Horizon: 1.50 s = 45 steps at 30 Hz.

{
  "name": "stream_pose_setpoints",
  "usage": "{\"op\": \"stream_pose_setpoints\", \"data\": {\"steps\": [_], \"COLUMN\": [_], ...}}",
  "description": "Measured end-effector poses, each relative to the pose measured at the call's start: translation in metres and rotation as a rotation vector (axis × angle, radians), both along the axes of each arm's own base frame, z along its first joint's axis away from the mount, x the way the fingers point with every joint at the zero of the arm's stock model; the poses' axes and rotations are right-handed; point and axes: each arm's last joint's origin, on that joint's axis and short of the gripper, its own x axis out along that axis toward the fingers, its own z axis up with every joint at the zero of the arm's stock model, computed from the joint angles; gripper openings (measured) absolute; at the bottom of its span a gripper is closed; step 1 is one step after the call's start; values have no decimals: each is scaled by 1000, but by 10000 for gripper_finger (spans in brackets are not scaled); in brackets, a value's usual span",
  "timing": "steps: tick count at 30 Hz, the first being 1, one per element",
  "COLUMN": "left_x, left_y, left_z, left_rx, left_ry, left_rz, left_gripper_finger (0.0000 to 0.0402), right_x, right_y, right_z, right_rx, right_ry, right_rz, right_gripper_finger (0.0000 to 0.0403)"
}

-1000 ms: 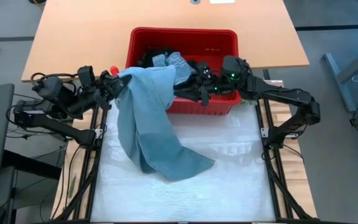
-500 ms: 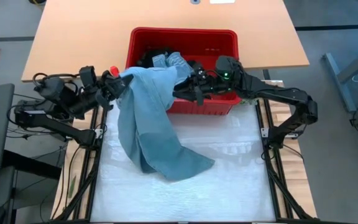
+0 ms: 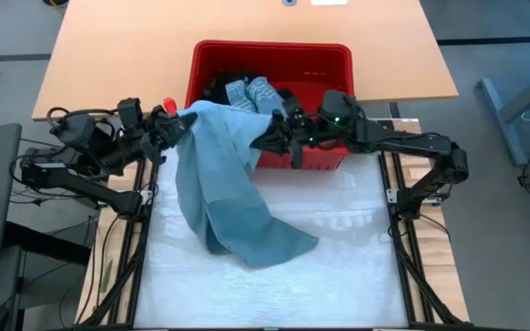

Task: Fold Laundry from Bin
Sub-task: Fold the light blue pants

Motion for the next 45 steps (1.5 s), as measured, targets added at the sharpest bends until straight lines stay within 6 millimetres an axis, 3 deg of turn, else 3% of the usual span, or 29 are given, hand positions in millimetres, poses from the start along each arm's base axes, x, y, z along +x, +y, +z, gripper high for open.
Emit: {"op": "stream_pose_setpoints", "data": {"steps": [5, 11, 16, 19, 22, 31, 36, 41, 45], "left_x": [-5, -19, -26, -20, 2, 102, 153, 182, 196], "left_y": [-3, -4, -1, 0, -3, -29, -48, -65, -68], "left_z": [1, 4, -7, -17, -28, -95, -139, -166, -190], "left_rx": [31, 62, 79, 35, 45, 306, 542, 881, 980], "left_ry": [-13, -27, 125, 212, 309, 726, 873, 964, 1071], "left_rz": [-147, -217, -137, -94, -120, -270, -263, -207, -189], "left_gripper_finger": [71, 166, 206, 209, 208, 208, 208, 208, 208], "right_x": [-24, -65, -82, -80, -73, -50, -28, -20, -20], "right_y": [2, 13, 14, 9, 7, 33, 41, 31, 22], "right_z": [31, 80, 92, 72, 42, -33, -53, -60, -59], "right_rx": [-49, -250, -305, -279, -264, -338, -376, -337, -300], "right_ry": [-49, -200, -105, 162, 441, 1089, 1142, 1146, 1124], "right_rz": [61, 164, 135, 56, 17, 96, 165, 191, 198], "right_gripper_finger": [24, 24, 24, 24, 24, 24, 24, 24, 24]}}
